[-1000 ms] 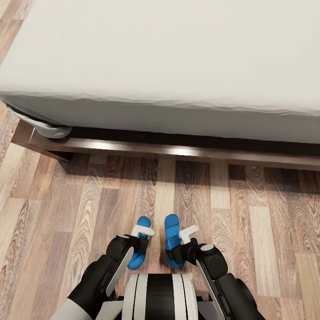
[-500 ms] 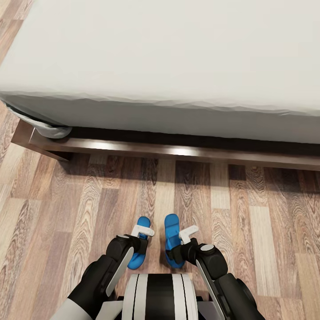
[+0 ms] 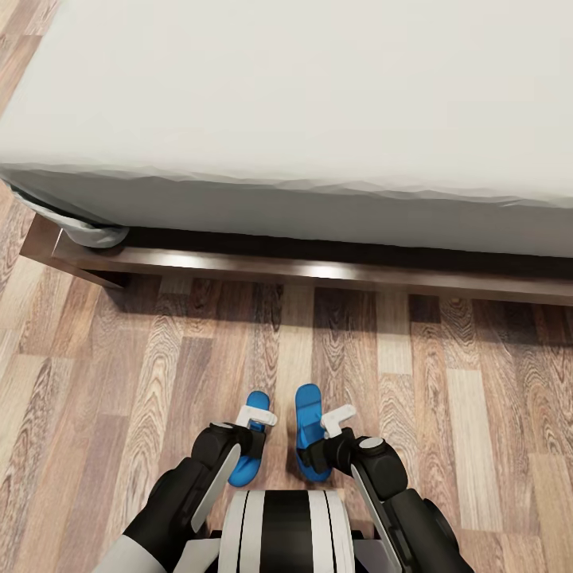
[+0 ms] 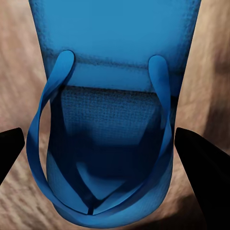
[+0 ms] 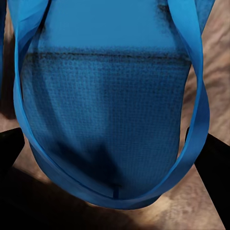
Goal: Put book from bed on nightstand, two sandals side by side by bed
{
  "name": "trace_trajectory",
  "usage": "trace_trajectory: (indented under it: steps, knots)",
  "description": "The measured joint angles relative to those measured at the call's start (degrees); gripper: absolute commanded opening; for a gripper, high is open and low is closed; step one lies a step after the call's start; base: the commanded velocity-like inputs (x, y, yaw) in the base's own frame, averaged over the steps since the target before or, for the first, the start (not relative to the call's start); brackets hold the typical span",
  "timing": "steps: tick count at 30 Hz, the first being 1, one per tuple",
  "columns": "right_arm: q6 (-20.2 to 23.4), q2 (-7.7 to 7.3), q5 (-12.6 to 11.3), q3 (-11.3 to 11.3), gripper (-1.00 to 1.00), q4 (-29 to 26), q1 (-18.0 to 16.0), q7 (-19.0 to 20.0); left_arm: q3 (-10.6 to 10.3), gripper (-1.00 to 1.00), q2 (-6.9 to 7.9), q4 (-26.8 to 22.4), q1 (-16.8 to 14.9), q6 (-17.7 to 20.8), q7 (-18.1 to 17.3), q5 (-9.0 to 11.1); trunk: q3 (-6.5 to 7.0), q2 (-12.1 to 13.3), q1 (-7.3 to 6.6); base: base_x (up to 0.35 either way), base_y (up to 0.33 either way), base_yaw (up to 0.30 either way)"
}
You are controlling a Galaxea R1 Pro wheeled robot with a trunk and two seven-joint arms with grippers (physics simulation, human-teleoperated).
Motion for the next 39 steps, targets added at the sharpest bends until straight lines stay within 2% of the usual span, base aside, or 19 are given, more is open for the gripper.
trace_trajectory:
  steps: [10, 24, 30, 39]
  knots:
    - [0.03, 0.16, -0.08, 0.04, -1.00, 0.01, 0.00, -0.10, 0.00, -1.00, -0.01, 0.09, 0.00, -0.03, 0.00, -0.01, 0.00, 0.00, 0.00, 0.000, 0.000, 0.000]
    - [0.04, 0.61, -3.36, 0.07, -1.00, 0.01, 0.00, -0.56, 0.00, -1.00, -0.01, 0.20, 0.00, -0.16, 0.06, -0.03, 0.00, 0.00, 0.00, 0.000, 0.000, 0.000]
    - [0.05, 1.60, -3.57, 0.11, -1.00, 0.01, 0.00, -0.70, 0.00, -1.00, 0.05, 0.18, 0.00, -0.16, 0.06, 0.02, 0.00, 0.00, 0.00, 0.000, 0.000, 0.000]
    - [0.25, 1.97, -3.56, 0.02, -1.00, -0.79, -0.29, -1.13, 0.00, -1.00, 0.08, 0.07, 0.00, -0.04, 0.15, 0.16, 0.00, 0.00, 0.00, 0.000, 0.000, 0.000]
